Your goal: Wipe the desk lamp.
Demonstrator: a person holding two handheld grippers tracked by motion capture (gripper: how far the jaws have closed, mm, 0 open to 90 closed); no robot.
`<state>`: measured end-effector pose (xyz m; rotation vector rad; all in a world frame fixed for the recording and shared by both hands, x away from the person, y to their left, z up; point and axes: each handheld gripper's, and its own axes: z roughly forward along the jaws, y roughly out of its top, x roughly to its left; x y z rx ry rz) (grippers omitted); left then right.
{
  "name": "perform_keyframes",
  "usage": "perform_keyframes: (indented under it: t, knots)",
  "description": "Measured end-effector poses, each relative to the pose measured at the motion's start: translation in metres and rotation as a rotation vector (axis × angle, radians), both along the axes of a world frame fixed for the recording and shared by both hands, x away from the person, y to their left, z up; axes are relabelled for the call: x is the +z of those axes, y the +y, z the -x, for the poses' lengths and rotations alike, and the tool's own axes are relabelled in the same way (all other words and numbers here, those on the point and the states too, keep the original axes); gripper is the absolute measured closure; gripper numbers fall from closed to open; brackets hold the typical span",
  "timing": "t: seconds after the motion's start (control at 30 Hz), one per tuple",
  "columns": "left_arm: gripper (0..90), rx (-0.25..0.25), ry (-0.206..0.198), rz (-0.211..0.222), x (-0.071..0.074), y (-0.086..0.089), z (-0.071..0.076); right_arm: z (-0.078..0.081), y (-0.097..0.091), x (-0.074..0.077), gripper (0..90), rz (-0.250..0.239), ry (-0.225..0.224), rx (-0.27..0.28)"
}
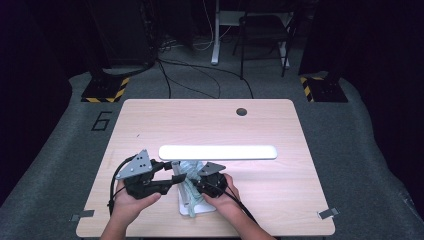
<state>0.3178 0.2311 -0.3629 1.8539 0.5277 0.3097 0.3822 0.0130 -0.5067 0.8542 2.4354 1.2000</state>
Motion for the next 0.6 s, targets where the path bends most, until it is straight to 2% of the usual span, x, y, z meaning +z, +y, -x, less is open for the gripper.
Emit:
perform_keyframes:
  t: [0.03,0.13,0.2,0.3,0.4,0.47,0.5,0.6]
  knots:
    - [53.0,-0.004,-0.003,-0.002,0.0,0.0,-0.001,0.0,0.0,-0.001,67.7,0.016,-0.018,0.022]
    - [52.8,-0.009,0.004,0.004,0.0,0.001,-0.001,-0.001,-0.001,-0.001,68.6,0.033,-0.031,0.026]
    - [52.7,-0.011,0.006,0.001,0.0,0.001,-0.001,-0.003,0.0,-0.001,68.7,0.064,-0.064,0.018]
    - [52.8,-0.006,0.006,0.005,0.0,0.001,-0.001,-0.008,0.0,-0.001,68.7,0.086,-0.069,-0.016]
    - [52.8,-0.007,0.009,0.004,0.0,0.001,0.0,-0.015,-0.001,-0.001,68.7,0.074,-0.054,-0.054]
    - [52.8,-0.007,0.007,0.005,-0.001,0.001,-0.001,-0.015,-0.001,0.001,68.8,0.058,-0.041,-0.058]
    - [52.8,-0.007,0.005,0.006,-0.001,0.001,-0.001,-0.015,-0.001,0.001,68.8,0.05,-0.036,-0.051]
    - [52.8,-0.007,0.004,0.002,-0.001,0.001,-0.001,-0.011,0.002,0.002,68.9,-0.002,-0.008,0.015]
